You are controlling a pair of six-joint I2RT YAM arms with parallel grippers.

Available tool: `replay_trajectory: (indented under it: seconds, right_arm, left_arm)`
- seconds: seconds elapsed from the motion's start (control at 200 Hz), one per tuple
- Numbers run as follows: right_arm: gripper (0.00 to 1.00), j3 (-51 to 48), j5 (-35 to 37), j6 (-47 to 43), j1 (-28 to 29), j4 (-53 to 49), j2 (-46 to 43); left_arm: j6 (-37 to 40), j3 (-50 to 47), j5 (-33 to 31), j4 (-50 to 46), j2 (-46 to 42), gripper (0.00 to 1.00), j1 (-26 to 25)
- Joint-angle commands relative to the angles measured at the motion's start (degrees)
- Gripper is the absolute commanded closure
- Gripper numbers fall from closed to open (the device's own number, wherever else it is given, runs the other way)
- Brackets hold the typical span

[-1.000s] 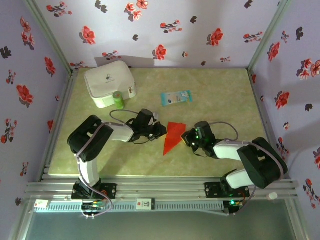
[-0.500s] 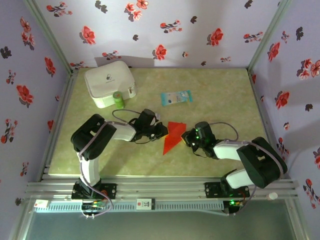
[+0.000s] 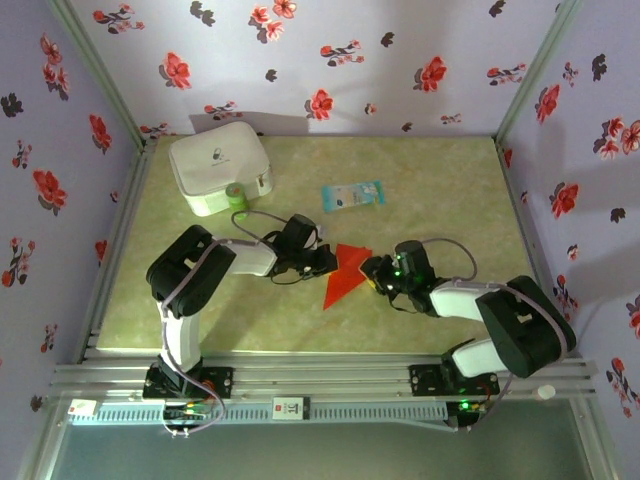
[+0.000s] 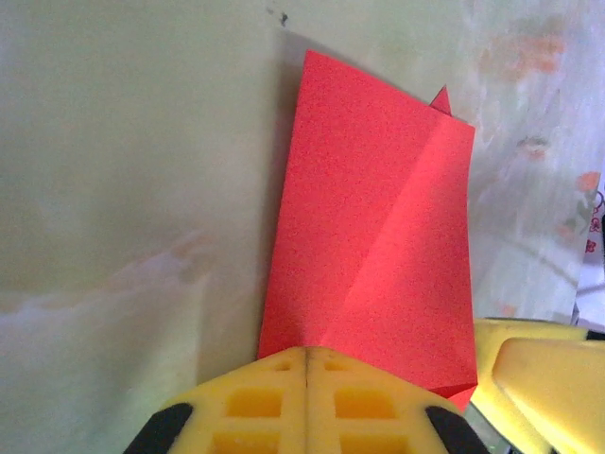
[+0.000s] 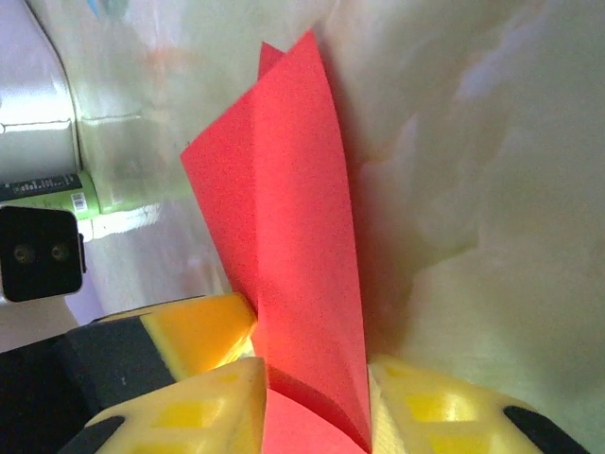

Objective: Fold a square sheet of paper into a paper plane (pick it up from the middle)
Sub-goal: Fold the wing for the fifth time at the center of the table.

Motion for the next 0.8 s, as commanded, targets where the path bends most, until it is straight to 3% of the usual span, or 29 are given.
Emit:
replay_trajectory:
  seconds: [0.0,0.465,0.795]
  right_arm:
    - [0.67,1.0,-4.7,-3.5,-2.4,3.1,1.7]
    - [0.68,2.4,-15.1,-2.5,-6.3,19.3,14.7]
    - [0.85,2.9,-17.4,-2.1,-6.6,23.7,20.0]
  left_arm:
    - [2.6,0.0,-0.9,-6.1,1.5,0.96,-0.1]
    - [2.1,-0.5,-0.6,-5.2,1.2,0.97,0.8]
    - [1.1,-2.6,1.1,-1.9,-0.7,0.97,2.2]
